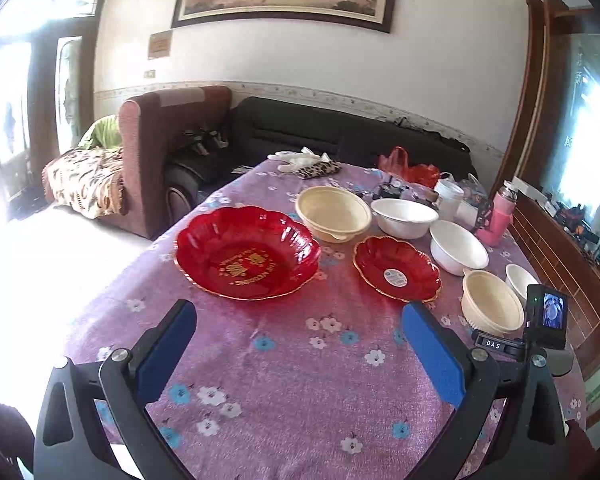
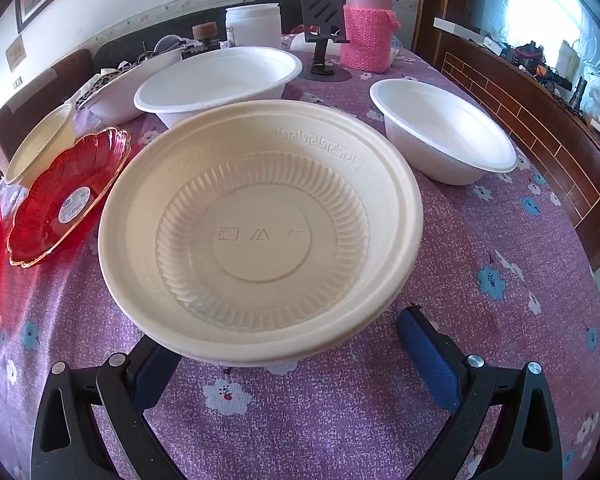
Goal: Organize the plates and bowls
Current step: 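Move both grippers toward the small red scalloped plate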
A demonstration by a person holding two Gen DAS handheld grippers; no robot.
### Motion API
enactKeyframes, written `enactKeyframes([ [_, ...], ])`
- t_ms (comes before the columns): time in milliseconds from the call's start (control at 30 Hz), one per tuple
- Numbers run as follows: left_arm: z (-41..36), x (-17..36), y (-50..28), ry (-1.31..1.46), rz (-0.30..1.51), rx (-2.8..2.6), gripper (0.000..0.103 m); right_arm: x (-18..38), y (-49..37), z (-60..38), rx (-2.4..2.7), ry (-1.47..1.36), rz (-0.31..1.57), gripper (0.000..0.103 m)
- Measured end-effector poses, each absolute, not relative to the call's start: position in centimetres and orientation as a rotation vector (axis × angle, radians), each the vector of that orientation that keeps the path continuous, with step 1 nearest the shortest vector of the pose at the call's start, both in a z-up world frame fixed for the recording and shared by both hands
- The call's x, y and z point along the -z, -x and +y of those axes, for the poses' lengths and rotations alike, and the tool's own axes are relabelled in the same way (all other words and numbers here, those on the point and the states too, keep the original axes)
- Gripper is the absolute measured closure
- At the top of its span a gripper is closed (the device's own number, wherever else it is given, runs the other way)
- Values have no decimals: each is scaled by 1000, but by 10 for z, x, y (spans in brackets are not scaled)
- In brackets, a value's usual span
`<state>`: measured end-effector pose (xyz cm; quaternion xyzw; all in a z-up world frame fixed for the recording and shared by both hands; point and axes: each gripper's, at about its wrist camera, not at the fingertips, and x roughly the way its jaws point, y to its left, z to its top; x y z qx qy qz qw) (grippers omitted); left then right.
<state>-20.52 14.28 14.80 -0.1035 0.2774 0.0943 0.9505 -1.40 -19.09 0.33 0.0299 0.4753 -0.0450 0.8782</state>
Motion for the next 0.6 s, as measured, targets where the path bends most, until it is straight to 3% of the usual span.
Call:
enactKeyframes([
  [333,92,-196,274,91,423,-316,0,-6,19,-205,55,-139,959,1],
  [600,64,-199,290,49,408,-295,0,-7,23,-211,21,-183,943,1],
])
